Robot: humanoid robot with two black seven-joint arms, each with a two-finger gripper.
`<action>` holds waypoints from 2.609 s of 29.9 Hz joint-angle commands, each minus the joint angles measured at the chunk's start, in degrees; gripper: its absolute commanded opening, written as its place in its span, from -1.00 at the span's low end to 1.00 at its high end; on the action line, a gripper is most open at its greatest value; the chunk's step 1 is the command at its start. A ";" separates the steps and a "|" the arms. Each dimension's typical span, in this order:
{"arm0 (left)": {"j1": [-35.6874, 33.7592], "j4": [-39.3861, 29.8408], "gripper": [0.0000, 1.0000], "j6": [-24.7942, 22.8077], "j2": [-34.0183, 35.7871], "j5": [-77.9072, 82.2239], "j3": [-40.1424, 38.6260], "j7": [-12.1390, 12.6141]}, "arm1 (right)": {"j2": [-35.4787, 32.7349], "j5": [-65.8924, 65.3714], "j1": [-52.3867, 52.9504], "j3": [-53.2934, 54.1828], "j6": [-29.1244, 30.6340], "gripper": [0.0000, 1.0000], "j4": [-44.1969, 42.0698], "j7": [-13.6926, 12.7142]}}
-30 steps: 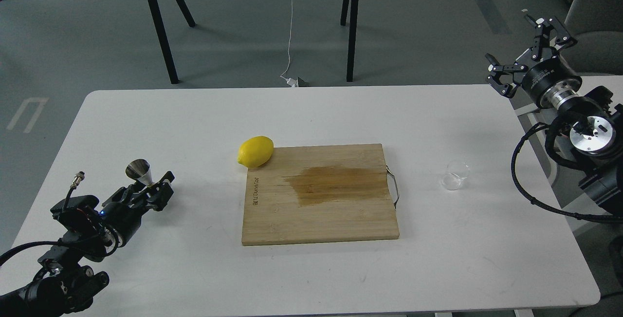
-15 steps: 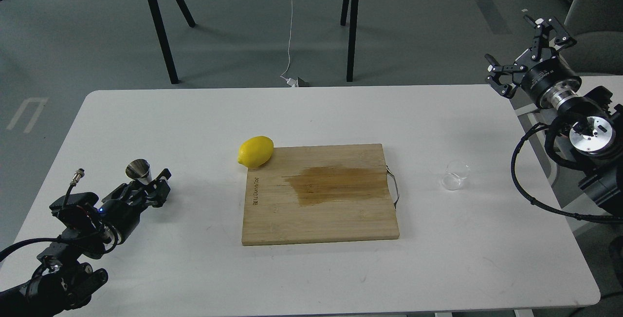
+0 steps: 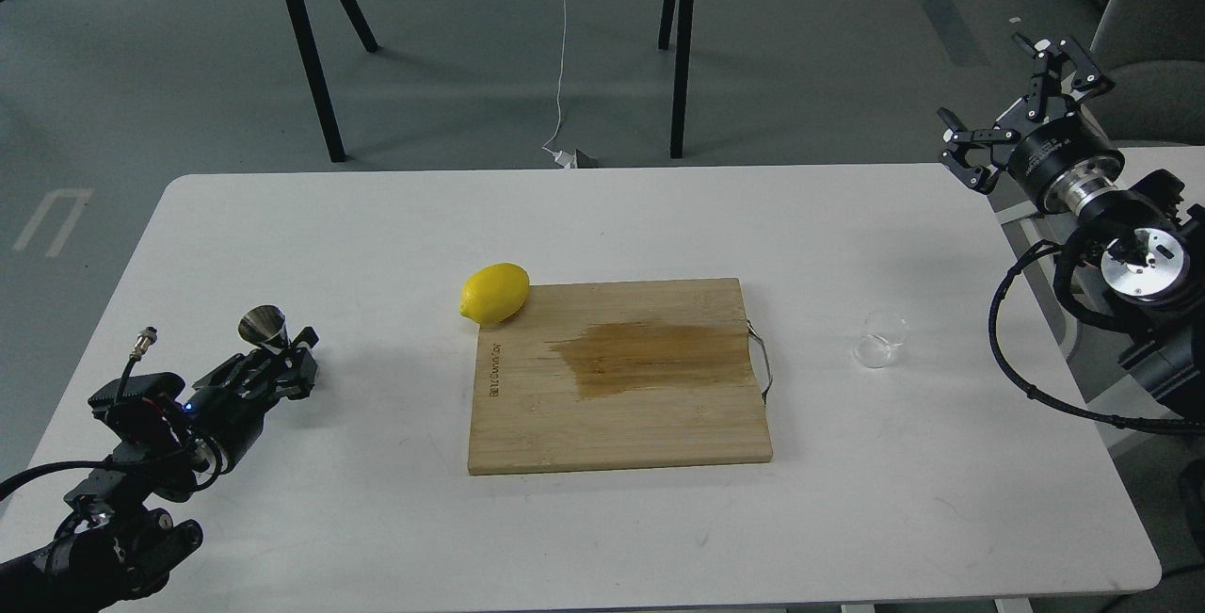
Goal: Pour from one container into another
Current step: 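Close the left gripper on the steel jigger, then lift the jigger with the left gripper and carry it over the board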
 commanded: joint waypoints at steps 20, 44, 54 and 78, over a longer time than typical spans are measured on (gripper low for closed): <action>-1.70 1.05 -0.64 0.00 0.31 0.17 -0.09 0.00 | 0.09 0.00 -0.35 0.00 0.00 1.00 0.00 0.00; -18.83 0.09 -0.62 0.00 0.49 1.49 4.03 0.00 | 1.49 -0.09 4.13 -0.44 0.00 1.00 -4.04 -0.79; -26.13 -2.63 -0.62 0.00 -4.96 1.67 9.31 0.00 | 1.58 -0.09 4.48 -3.69 0.00 1.00 -4.04 -0.79; -23.59 -4.92 -0.62 0.00 -21.31 17.22 12.91 0.00 | 3.78 0.88 4.83 -3.70 0.00 1.00 -8.53 -1.05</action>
